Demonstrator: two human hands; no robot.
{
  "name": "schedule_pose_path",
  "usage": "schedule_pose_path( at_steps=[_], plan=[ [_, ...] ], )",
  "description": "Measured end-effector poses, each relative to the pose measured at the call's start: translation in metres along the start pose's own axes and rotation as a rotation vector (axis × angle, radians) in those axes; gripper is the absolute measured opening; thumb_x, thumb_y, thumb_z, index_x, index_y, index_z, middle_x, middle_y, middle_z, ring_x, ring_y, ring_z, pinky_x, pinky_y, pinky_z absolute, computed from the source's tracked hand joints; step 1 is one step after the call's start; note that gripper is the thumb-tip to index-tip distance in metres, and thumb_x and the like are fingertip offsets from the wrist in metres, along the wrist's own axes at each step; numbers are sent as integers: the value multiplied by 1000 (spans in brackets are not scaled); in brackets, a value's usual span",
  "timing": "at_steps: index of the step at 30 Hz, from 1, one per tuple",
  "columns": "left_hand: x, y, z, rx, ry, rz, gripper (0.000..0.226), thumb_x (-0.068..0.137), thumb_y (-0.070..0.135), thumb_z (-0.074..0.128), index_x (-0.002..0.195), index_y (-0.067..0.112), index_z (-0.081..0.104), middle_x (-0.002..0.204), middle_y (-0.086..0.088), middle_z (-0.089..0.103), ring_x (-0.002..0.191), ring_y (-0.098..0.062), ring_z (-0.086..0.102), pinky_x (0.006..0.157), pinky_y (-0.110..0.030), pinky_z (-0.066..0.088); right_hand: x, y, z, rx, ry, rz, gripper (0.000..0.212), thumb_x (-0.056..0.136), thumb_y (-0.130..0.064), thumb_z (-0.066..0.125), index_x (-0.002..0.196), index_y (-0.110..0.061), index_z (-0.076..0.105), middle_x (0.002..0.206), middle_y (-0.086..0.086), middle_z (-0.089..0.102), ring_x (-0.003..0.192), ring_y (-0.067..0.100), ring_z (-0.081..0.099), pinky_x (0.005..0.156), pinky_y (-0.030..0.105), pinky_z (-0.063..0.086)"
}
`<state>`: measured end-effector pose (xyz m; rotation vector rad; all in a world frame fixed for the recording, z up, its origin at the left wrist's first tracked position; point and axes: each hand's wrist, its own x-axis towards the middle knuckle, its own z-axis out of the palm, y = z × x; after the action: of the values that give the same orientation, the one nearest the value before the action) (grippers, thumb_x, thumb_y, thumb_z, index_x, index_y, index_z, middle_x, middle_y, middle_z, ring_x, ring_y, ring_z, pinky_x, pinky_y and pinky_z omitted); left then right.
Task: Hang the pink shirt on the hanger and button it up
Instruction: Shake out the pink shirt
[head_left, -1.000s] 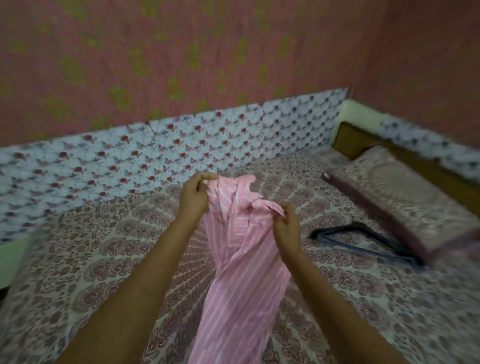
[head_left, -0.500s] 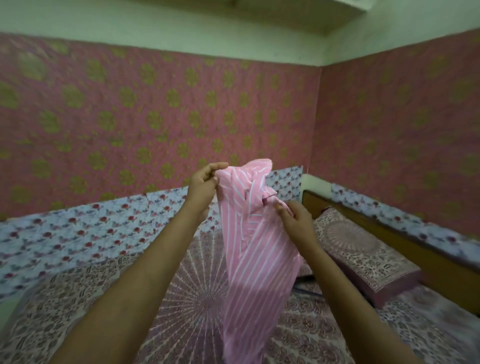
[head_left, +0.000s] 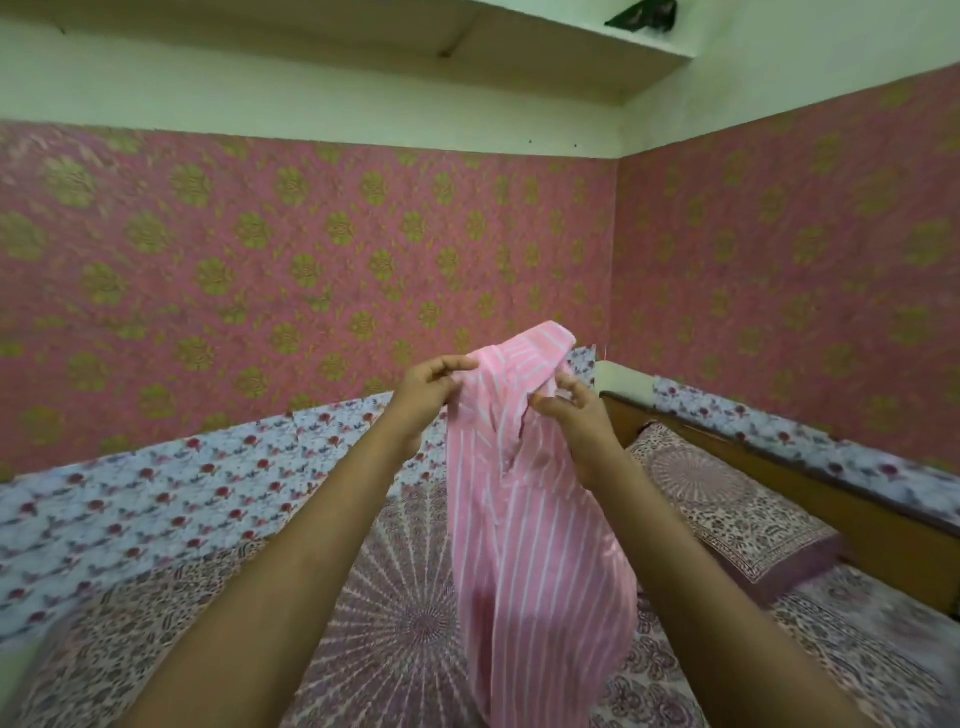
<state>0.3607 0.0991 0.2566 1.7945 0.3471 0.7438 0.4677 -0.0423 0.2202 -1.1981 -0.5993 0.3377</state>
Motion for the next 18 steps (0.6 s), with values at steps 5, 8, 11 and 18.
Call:
schedule_pose_path(
  at_steps=[5, 8, 11, 18],
  plan=[
    [-12, -8, -3, 264, -398, -57, 38, 90, 40, 54, 122, 20, 56, 115, 10, 57, 103, -7, 54, 77, -20, 43, -9, 12, 15, 26, -6, 4, 22, 86, 6, 54, 98, -12, 55, 86, 5, 62, 74, 15, 59, 64, 23, 51],
    [-11, -20, 2, 163, -320, -35, 33, 82, 36, 66, 108, 16, 64, 110, -1, 63, 96, -14, 60, 68, -22, 45, -10, 10, 18, 69, -41, 33, 20, 89, 3, 50, 92, -16, 57, 85, 8, 63, 76, 21, 61, 67, 30, 53],
    [-7, -27, 9, 190, -98, 52, 8, 82, 20, 67, 86, 13, 66, 82, -1, 64, 74, -16, 60, 65, -28, 47, -8, 10, 14, 79, -54, 36, 21, 89, 0, 51, 91, -17, 62, 83, 7, 68, 80, 21, 63, 68, 30, 56],
    [14, -16, -5, -54, 75, -101, 21, 89, 6, 48, 69, 11, 52, 65, -7, 50, 61, -18, 49, 59, -29, 46, 9, 10, 4, 18, 208, 120, 22, 66, -25, 65, 87, -23, 70, 123, 12, 60, 121, 33, 49, 102, 55, 38]
  ],
)
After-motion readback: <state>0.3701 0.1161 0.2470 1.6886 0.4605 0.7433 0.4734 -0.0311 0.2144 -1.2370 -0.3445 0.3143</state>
